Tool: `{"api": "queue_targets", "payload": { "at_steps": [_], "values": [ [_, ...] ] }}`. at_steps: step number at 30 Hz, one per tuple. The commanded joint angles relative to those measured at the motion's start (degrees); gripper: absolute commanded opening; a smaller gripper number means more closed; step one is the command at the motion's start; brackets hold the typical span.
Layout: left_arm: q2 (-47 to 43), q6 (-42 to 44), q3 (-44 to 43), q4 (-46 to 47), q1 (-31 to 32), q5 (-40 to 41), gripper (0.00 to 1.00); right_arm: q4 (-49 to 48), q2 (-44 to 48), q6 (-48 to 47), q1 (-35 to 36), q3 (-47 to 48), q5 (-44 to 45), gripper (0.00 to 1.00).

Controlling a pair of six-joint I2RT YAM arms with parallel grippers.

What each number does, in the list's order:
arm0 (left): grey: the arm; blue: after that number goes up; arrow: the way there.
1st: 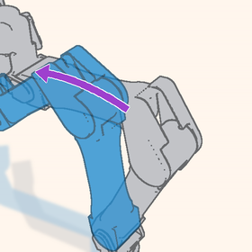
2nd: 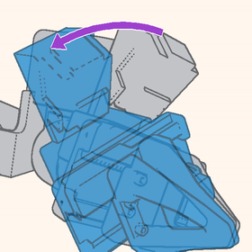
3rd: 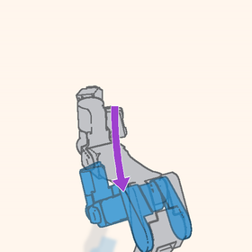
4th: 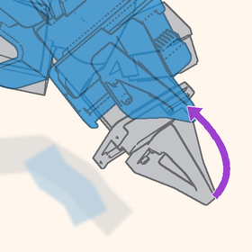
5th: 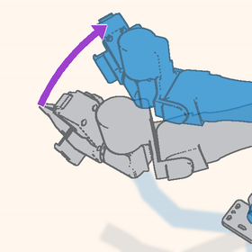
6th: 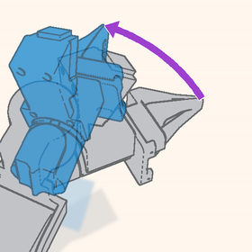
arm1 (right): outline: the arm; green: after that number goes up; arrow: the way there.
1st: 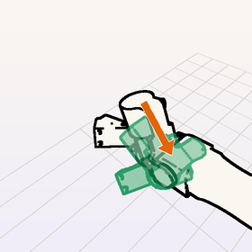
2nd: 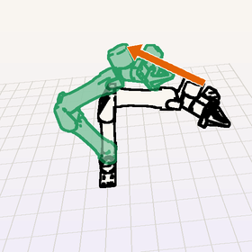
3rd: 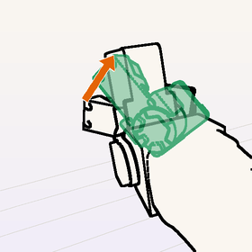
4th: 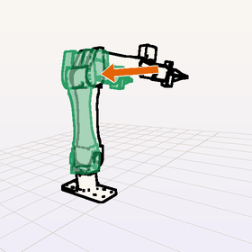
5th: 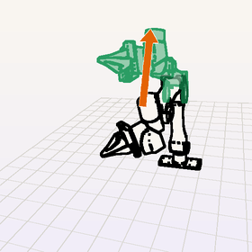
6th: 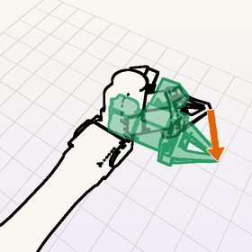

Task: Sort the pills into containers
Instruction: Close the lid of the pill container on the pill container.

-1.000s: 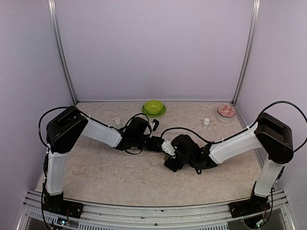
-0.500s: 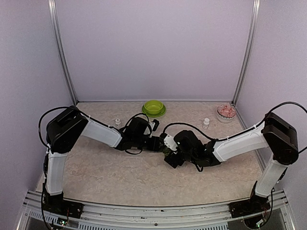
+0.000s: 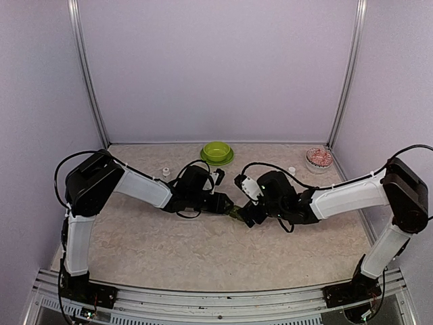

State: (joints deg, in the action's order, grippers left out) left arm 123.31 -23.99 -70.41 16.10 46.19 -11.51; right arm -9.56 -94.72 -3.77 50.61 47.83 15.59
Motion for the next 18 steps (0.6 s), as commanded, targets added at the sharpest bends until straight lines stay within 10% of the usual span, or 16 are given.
{"api": "queue_targets", "payload": {
  "at_steps": [1,18],
  "values": [
    [2.91,1.44,1.11,-7.22,0.28,2.33,0.48,1.5,-0.68,1.61,-1.0,0.65,-2.09,1.0],
    [2.62,1.49,1.18,-7.13,0.3,2.57,0.48,4.46,-2.67,8.45,-8.04,2.67,-16.05,1.0]
  ]
}}
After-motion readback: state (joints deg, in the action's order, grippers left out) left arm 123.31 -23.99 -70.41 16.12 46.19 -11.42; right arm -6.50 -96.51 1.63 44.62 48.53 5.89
